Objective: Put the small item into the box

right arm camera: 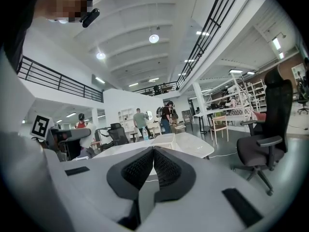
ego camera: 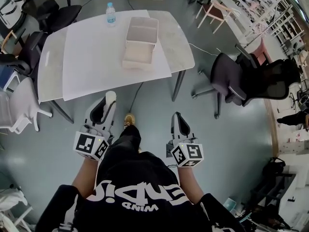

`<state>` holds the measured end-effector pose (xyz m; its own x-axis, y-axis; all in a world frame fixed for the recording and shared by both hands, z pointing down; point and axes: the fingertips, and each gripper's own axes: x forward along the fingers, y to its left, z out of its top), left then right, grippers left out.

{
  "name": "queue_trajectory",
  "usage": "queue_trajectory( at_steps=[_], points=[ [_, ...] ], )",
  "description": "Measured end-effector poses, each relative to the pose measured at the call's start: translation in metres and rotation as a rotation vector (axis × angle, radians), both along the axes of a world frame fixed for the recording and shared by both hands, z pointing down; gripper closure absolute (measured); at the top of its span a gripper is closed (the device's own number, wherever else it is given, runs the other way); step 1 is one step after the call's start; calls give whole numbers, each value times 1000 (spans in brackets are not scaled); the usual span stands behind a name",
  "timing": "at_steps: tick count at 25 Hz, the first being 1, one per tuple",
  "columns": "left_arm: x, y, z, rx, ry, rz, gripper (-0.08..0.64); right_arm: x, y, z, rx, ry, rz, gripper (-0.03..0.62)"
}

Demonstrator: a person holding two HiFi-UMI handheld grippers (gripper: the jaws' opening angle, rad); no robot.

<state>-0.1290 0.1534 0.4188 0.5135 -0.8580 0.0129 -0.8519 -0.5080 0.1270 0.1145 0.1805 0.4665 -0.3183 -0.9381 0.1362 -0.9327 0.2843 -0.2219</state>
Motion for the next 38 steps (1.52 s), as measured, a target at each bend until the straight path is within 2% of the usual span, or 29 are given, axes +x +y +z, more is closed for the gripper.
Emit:
queue_trajectory(
  at_steps=[5, 20, 29, 38],
  points=[
    [1, -44, 6, -16, 20, 7, 428, -1, -40, 7, -14, 8, 27, 569],
    [7, -187, 20, -79, 9, 31, 428, -11, -178, 12, -61, 0, 1, 569],
    [11, -256, 12, -77, 9, 83, 428, -14, -245, -2, -37, -3, 33, 569],
    [23, -306, 7, -79, 11, 122, 428, -4, -288, -9, -27, -6, 72, 569]
  ],
)
